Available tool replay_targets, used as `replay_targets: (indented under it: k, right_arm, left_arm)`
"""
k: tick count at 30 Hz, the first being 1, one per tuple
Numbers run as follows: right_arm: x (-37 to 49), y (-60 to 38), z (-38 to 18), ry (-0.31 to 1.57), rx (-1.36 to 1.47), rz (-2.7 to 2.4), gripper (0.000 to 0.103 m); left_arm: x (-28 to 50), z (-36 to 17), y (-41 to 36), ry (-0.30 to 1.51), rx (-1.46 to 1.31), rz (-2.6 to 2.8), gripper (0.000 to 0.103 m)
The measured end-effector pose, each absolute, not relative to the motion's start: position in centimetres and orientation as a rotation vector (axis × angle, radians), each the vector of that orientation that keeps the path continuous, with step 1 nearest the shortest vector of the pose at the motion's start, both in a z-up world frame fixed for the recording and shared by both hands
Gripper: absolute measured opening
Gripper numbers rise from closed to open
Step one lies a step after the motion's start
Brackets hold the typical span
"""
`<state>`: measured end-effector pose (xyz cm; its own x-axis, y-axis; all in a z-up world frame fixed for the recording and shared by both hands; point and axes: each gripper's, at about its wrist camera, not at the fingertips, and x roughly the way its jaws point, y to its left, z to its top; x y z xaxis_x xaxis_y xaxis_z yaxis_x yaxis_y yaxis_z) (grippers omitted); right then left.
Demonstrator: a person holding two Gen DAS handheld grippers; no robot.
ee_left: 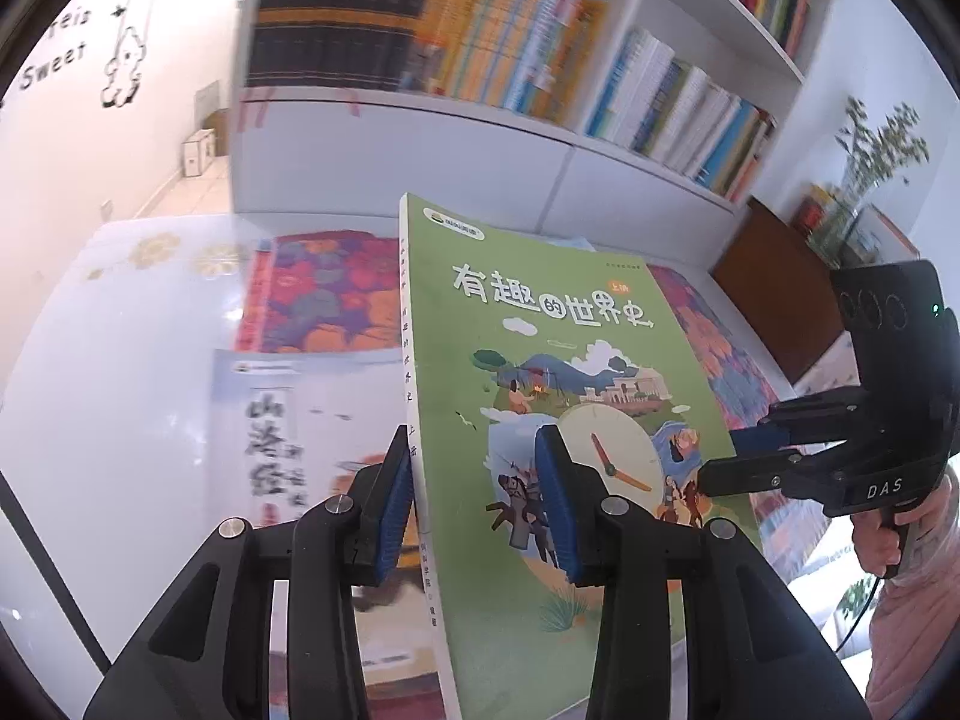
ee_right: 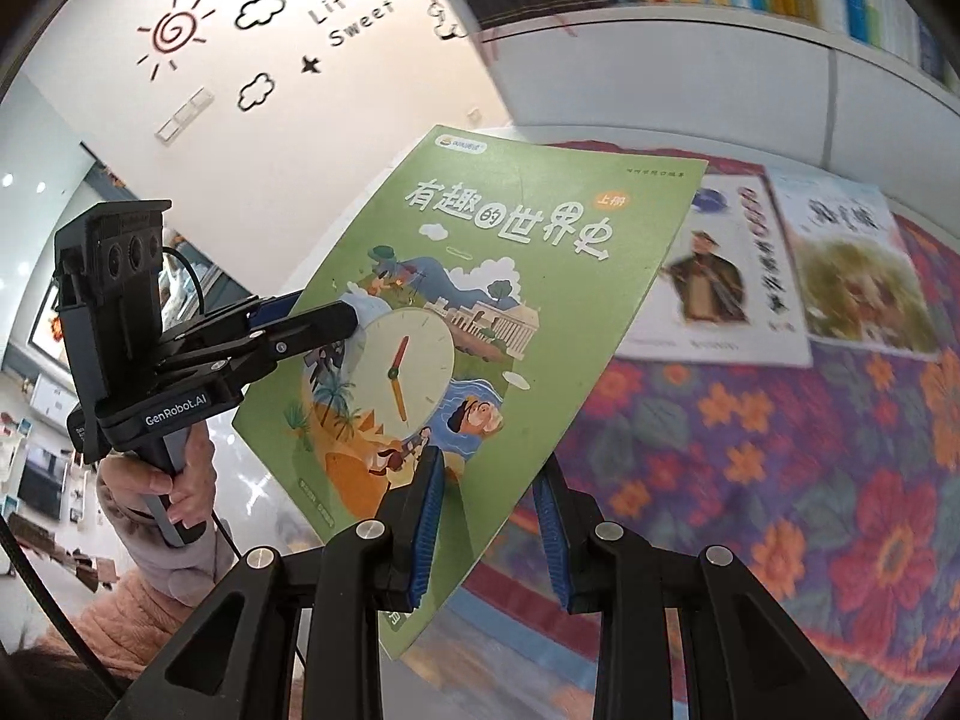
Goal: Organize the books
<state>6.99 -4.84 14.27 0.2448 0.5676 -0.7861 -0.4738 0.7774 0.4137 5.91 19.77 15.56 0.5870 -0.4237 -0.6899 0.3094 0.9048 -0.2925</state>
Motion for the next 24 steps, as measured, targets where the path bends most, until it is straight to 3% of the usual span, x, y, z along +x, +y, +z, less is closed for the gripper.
replay_targets:
  k: [24]
  right_arm:
    - [11.5, 4.3, 7.8, 1.202, 0.08, 0.821, 0.029]
  left_arm:
    - [7.6, 7.5, 28.3, 0.925, -0.309, -0.314, 0.036]
